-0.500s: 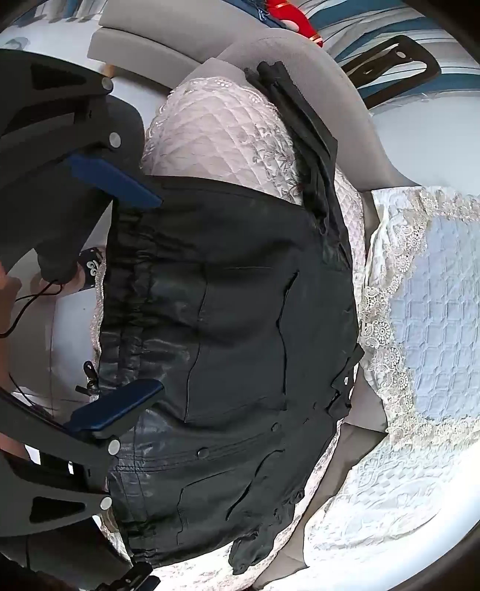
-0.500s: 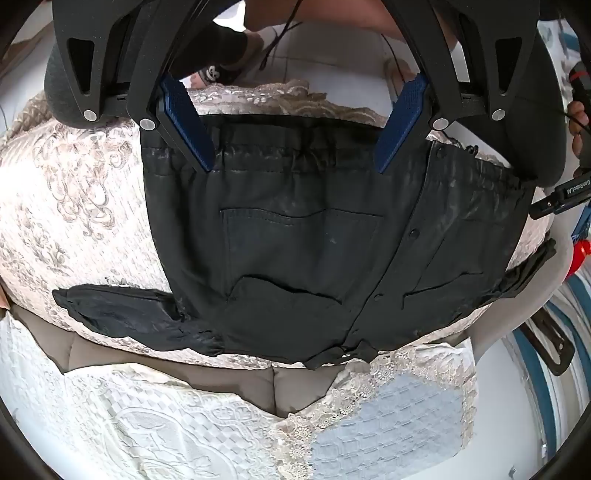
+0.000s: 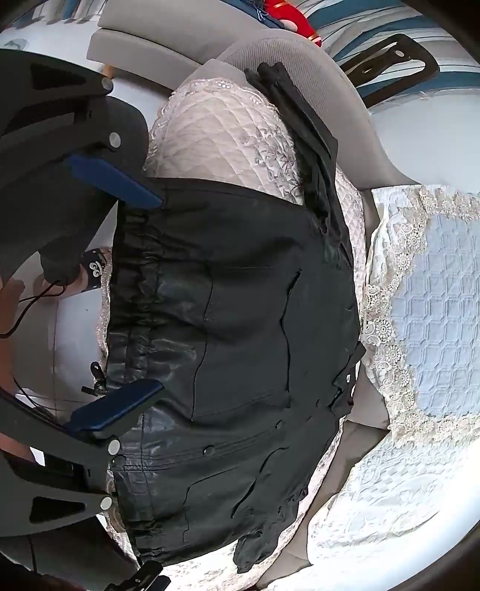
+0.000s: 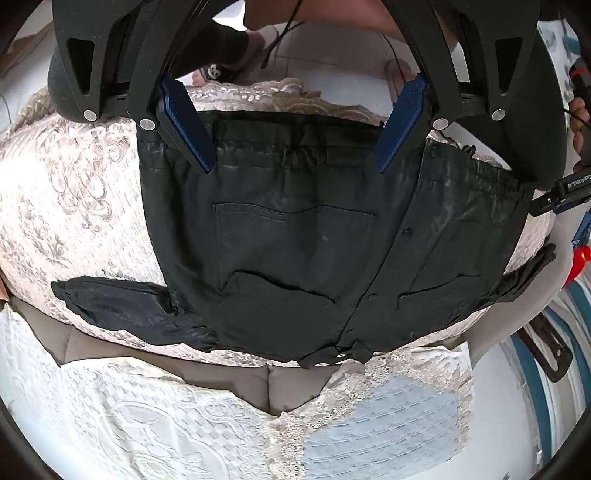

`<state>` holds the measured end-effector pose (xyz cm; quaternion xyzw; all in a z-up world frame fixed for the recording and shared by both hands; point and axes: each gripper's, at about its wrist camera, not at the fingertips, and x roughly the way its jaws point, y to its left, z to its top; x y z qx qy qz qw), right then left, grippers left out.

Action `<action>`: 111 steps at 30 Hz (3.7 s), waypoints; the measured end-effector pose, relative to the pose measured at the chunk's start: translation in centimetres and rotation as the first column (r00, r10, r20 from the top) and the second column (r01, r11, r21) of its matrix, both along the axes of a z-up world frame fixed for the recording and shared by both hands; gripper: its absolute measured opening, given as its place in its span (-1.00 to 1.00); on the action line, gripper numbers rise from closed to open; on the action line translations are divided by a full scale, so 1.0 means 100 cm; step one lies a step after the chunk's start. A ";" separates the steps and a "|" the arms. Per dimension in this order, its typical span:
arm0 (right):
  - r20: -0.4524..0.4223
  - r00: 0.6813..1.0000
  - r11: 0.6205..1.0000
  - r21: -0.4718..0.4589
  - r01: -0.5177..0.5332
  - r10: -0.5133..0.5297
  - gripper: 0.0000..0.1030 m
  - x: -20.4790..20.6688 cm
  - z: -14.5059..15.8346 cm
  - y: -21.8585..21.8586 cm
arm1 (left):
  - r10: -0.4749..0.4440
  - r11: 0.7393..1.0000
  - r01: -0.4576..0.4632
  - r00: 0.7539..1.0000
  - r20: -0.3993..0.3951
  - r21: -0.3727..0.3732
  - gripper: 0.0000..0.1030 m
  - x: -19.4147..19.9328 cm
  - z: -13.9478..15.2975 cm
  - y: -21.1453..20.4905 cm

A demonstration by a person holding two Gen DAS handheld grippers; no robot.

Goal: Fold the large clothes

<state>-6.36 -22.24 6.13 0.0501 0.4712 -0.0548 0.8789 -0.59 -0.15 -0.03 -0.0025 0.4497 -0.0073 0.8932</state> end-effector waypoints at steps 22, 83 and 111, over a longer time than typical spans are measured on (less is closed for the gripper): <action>-0.010 1.000 1.000 -0.005 -0.001 0.001 0.72 0.006 -0.001 0.003 | -0.018 1.000 0.018 1.000 -0.011 -0.006 0.84 0.002 -0.001 -0.004; -0.030 1.000 1.000 -0.024 -0.009 0.008 0.72 0.008 -0.004 0.013 | -0.036 0.999 0.035 0.998 -0.060 -0.025 0.84 0.002 -0.013 -0.009; -0.008 0.999 0.999 -0.003 -0.032 0.032 0.72 0.017 -0.002 0.021 | -0.051 0.999 0.051 0.997 -0.049 -0.008 0.84 0.006 -0.016 -0.009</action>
